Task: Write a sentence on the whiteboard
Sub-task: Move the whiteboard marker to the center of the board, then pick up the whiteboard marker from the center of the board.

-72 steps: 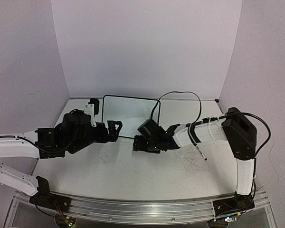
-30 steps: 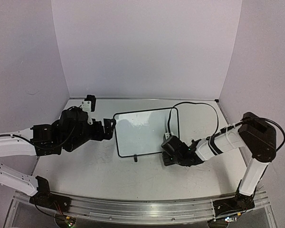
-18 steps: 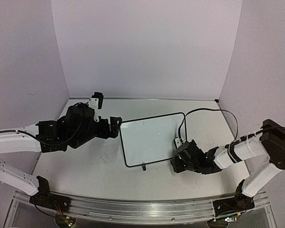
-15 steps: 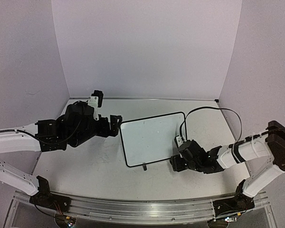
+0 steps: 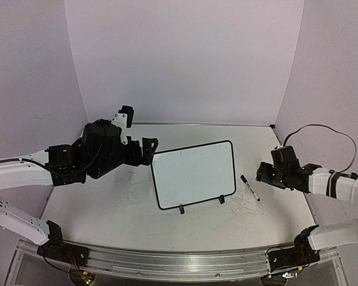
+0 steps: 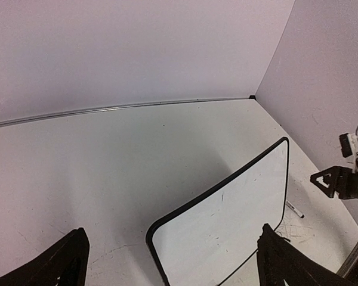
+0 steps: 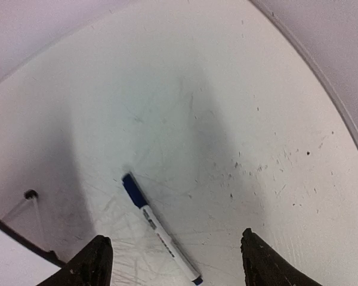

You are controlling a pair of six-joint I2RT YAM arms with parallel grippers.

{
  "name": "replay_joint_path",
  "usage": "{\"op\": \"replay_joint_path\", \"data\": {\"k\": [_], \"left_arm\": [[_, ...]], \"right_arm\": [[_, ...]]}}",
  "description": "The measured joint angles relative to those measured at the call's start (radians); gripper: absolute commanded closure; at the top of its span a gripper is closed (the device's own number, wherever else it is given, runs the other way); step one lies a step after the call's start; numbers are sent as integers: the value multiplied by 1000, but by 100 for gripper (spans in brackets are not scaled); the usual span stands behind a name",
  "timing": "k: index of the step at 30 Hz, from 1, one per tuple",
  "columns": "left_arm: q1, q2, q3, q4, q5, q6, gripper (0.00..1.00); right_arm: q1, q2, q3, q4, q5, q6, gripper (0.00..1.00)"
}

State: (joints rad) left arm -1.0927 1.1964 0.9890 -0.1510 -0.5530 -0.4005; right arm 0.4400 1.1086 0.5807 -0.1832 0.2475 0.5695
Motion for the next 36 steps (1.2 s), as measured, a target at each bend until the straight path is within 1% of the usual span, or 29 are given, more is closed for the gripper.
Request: {"op": "replay_joint_path", "data": {"k": [1,5,9,12,15,16,18,22,23,27,30,32,34,36], "left_arm": [[0,2,0,0,6,0,1],[0,2,0,2,31,-6,1],[0,0,0,2,62,-16,1],[0,-10,0,2,77,-19,1],[0,-28,0,2,87,-19,1],[0,-33,0,2,89,-19,1],[0,-40,0,2,93,-19,1],[0,-44,0,2,108,-19,0],[0,-44,0,2,111,-18,1],[0,-43,0,2,124,-18,1],[2,-24,21,-3,152,-15,1],[6,-1,43,-5,189,-14,1],[11,32,72,-7,242,-12,1],[21,73,105,-6,327,-9,2]], "right_arm": [[-24,56,19,-15,-25,-15,32],[-54,295,113,-54,-128,-79,43],[-69,456,188,-59,-168,-129,52],[-72,511,215,-60,-187,-158,61],[-72,559,242,-60,-205,-178,74],[-72,571,247,-58,-210,-189,76],[-72,580,255,-53,-218,-193,80],[-72,583,256,-46,-226,-199,97],[-72,583,256,-45,-226,-198,99],[-72,537,242,-42,-211,-198,100],[-72,346,188,-54,-194,-202,100],[-73,193,173,-43,-210,-223,100],[-74,42,169,-21,-254,-255,100],[-75,-64,170,19,-356,-295,100]]}}
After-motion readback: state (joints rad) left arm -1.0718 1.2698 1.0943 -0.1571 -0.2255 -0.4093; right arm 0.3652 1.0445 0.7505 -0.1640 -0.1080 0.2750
